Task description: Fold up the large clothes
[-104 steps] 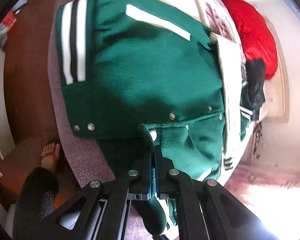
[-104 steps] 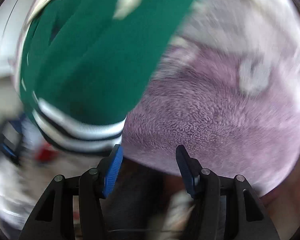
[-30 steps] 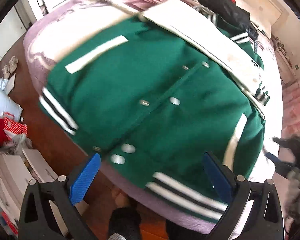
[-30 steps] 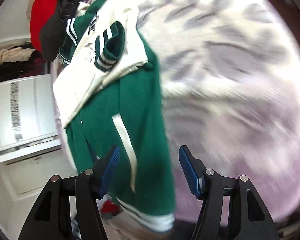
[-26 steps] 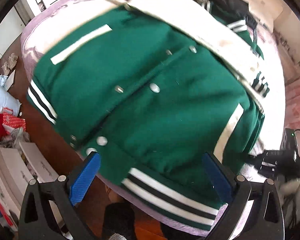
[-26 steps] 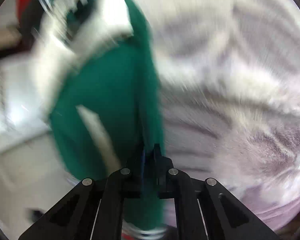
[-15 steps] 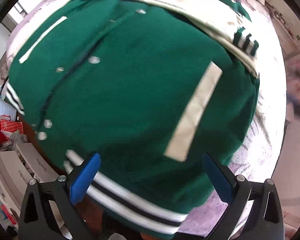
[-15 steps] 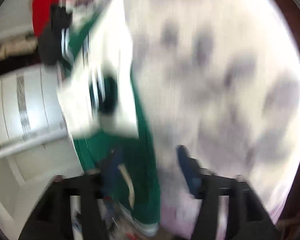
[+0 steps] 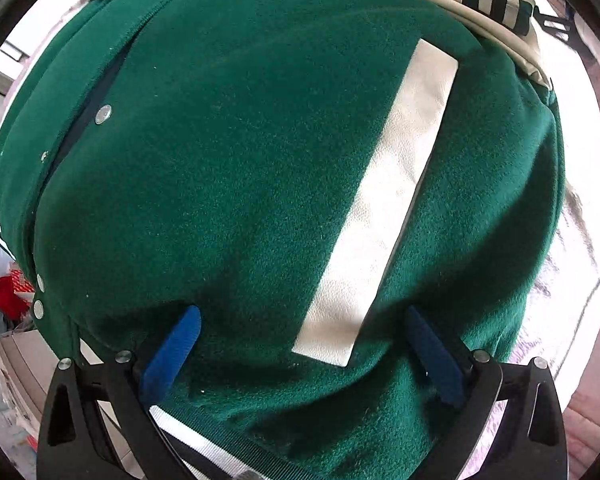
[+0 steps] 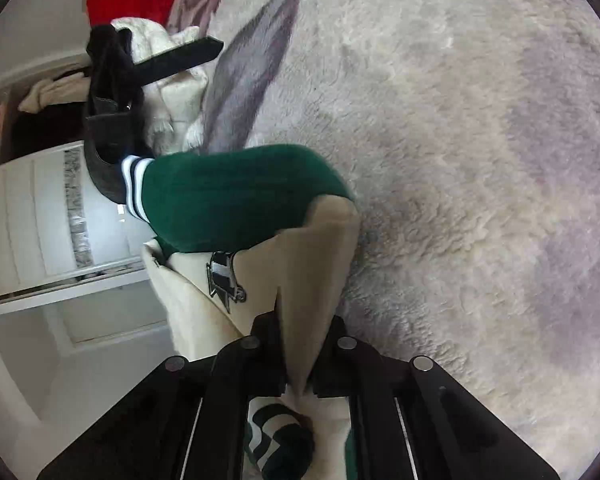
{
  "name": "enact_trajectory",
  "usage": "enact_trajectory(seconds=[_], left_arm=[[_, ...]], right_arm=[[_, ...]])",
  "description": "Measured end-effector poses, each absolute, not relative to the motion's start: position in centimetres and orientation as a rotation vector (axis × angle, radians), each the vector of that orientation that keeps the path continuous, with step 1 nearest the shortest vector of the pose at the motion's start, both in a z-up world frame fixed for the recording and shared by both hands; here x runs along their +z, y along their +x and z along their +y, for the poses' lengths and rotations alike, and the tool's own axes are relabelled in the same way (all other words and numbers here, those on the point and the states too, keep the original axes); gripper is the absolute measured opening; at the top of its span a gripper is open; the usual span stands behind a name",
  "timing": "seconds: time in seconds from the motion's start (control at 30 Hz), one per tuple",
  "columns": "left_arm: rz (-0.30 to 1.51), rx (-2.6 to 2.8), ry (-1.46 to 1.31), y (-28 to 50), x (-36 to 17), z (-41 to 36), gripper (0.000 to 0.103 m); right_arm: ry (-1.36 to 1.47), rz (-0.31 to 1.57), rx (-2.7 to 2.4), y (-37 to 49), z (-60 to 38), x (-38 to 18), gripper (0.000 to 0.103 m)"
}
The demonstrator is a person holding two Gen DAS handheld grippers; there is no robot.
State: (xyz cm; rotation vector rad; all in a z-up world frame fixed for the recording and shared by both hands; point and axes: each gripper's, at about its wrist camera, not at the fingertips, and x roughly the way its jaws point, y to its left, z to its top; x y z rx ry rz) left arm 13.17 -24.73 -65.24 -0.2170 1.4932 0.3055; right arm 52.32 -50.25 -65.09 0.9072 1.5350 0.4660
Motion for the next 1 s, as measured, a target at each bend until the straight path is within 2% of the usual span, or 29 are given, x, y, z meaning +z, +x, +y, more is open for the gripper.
enact_trajectory(seconds=[0.1,0.23,0.4,0.43,0.47,0.53,0.73,0.83,1.0], left_arm=[[1.495,0.279,-0.218,12.7,-64.4,-24.3,0.103],[1.497,0.268,-0.236,11.4,-63.9,-23.8,0.103],[1.441,0.308,-0.344,9.7,-61.0,-22.2,0.103],[1.421,0.320,-0.394,9.2,-60.0,-21.4,0.103],[1.401,0.337,-0.437,8.7,-59.0,-20.5,0.103],[1.362,0.366,-0.501,7.8,-57.2,-19.1,0.103],[1.235,0.413,-0.702,4.9,-53.2,-13.3,0.103],[1.199,0.471,-0.738,3.6,-52.1,-10.0,0.103],[1.159,0.640,-0.813,1.6,-53.4,1.6,0.103]], right_arm=[[0.735,1.464,0.392,52.7,-50.5,-61.5,0.006],[0.764,1.534,0.295,53.2,-52.0,-64.2,0.007],[0.791,1.587,0.298,52.5,-52.5,-63.3,0.016],[0.770,1.592,0.296,52.2,-52.4,-62.6,0.026],[0.735,1.593,0.299,51.2,-52.6,-61.7,0.044],[0.660,1.588,0.312,48.9,-52.9,-59.6,0.058],[0.541,1.617,0.368,41.4,-50.5,-54.2,0.058],[0.502,1.669,0.443,37.5,-46.4,-52.2,0.064],[0.529,1.727,0.486,33.3,-38.6,-51.7,0.066]])
